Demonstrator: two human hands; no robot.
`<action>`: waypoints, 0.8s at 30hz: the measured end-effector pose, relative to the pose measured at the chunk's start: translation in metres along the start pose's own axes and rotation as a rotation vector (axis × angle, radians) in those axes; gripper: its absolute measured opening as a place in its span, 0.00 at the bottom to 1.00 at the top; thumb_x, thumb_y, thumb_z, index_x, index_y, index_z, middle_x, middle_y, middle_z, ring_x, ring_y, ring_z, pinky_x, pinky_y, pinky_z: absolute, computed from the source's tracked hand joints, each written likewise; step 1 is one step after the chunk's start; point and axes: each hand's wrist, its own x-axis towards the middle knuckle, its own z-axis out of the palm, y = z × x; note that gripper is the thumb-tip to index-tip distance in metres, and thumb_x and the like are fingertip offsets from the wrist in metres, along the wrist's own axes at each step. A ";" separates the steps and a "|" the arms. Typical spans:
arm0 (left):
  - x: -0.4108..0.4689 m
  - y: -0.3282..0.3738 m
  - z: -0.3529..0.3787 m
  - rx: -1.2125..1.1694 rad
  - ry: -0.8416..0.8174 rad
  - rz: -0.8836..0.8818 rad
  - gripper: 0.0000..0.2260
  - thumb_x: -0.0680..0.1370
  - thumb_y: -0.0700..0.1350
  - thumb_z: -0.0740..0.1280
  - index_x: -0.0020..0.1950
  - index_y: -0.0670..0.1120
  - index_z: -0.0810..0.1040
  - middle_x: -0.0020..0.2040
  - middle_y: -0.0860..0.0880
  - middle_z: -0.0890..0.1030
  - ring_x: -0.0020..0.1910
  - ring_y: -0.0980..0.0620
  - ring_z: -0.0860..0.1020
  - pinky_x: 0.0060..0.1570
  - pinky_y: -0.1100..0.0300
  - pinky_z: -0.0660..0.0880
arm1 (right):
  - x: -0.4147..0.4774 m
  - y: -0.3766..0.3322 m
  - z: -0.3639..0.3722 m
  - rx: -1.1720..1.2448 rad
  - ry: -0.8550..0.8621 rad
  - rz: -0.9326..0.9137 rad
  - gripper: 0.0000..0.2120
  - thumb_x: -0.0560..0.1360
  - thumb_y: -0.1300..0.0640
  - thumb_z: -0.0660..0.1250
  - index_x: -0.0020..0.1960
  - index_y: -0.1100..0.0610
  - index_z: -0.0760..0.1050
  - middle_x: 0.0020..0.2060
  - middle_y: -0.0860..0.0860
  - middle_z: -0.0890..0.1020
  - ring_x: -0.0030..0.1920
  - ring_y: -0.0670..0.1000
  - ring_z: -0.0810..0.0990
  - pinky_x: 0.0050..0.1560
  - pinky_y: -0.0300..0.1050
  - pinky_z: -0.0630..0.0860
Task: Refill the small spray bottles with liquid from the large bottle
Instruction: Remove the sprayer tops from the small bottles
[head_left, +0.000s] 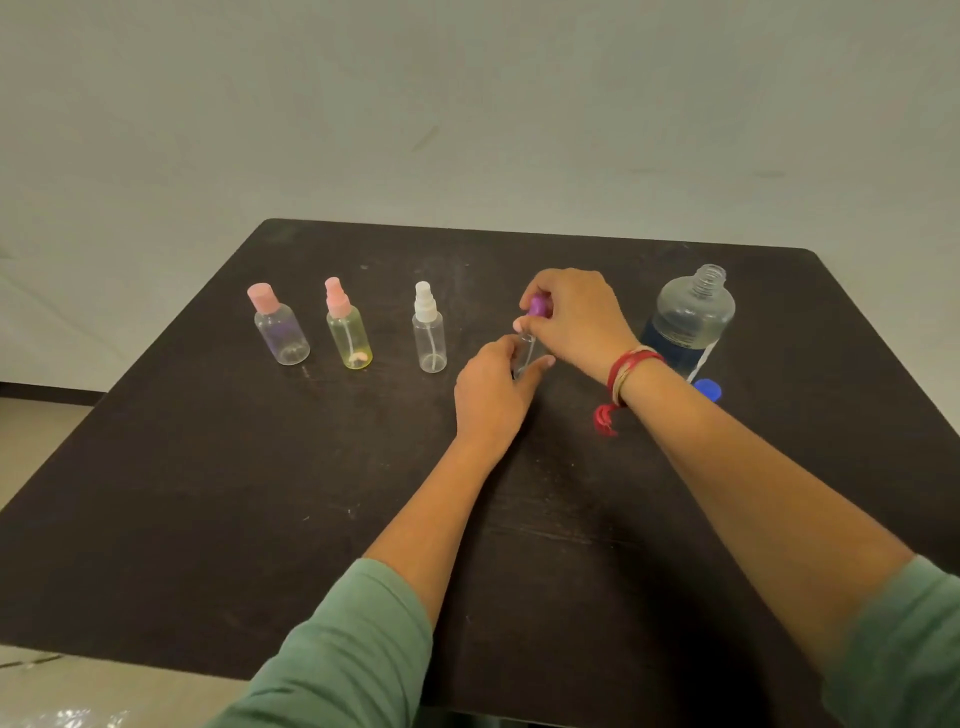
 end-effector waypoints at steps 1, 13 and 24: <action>0.001 -0.001 0.000 0.000 -0.001 0.008 0.13 0.76 0.55 0.69 0.50 0.46 0.77 0.42 0.50 0.79 0.40 0.52 0.77 0.42 0.55 0.77 | 0.002 0.001 -0.004 -0.009 -0.042 -0.028 0.07 0.73 0.57 0.72 0.50 0.53 0.78 0.45 0.47 0.77 0.46 0.47 0.77 0.47 0.37 0.72; 0.000 -0.003 0.000 0.004 -0.014 0.011 0.15 0.77 0.54 0.68 0.57 0.45 0.77 0.46 0.50 0.79 0.40 0.56 0.75 0.41 0.62 0.71 | 0.010 -0.010 -0.020 -0.255 -0.198 -0.015 0.16 0.72 0.44 0.71 0.47 0.56 0.73 0.45 0.52 0.79 0.44 0.52 0.78 0.45 0.45 0.75; 0.000 -0.002 0.000 0.026 -0.004 0.010 0.15 0.77 0.55 0.68 0.56 0.45 0.77 0.44 0.50 0.78 0.40 0.55 0.76 0.41 0.61 0.73 | 0.019 -0.009 -0.027 -0.208 -0.346 -0.047 0.15 0.71 0.46 0.72 0.50 0.55 0.74 0.46 0.50 0.76 0.46 0.50 0.75 0.44 0.40 0.69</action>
